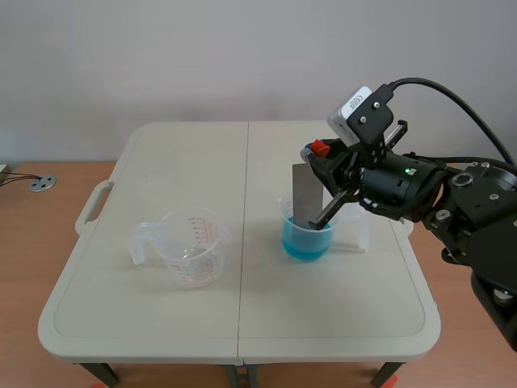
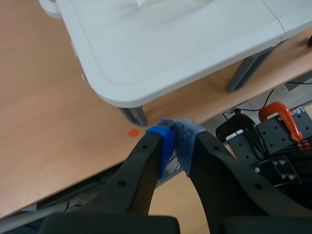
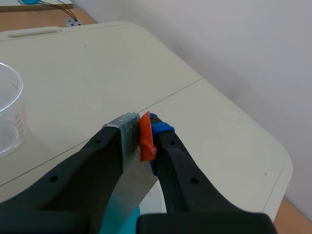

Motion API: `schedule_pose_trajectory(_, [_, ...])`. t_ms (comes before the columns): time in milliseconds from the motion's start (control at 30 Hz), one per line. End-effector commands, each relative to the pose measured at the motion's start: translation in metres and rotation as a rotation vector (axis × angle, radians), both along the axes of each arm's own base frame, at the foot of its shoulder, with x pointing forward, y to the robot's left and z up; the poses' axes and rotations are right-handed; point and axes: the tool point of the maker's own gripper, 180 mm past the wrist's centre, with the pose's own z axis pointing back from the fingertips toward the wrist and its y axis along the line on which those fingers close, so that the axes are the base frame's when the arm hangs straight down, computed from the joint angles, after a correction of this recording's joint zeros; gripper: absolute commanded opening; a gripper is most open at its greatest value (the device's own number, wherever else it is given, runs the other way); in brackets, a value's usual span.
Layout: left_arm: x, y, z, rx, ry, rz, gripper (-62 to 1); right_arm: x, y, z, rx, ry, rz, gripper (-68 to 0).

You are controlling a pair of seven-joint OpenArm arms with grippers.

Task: Hold the metal plate by the orange handle, dip it into the blue solution, take it out and point at it, then put the plate back in the beaker on the left.
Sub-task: 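Hold the plate still in the solution, then raise the plate and point at it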

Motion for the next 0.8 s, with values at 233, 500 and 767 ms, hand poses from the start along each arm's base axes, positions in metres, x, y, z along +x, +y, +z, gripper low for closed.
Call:
schedule_pose_trajectory(233, [0.004, -0.001, 0.004, -0.008, -0.017, -0.003, -59.4, 0.005, -0.006, 0.010, -0.004, -0.026, -0.002, -66.2])
schedule_pose_trajectory(500, [0.004, -0.001, 0.004, -0.008, -0.017, -0.003, -59.4, 0.003, -0.005, 0.037, -0.016, -0.089, 0.036, -66.2])
schedule_pose_trajectory(767, [0.004, -0.001, 0.004, -0.008, -0.017, -0.003, -59.4, -0.001, -0.006, 0.061, -0.042, -0.134, 0.066, -66.2])
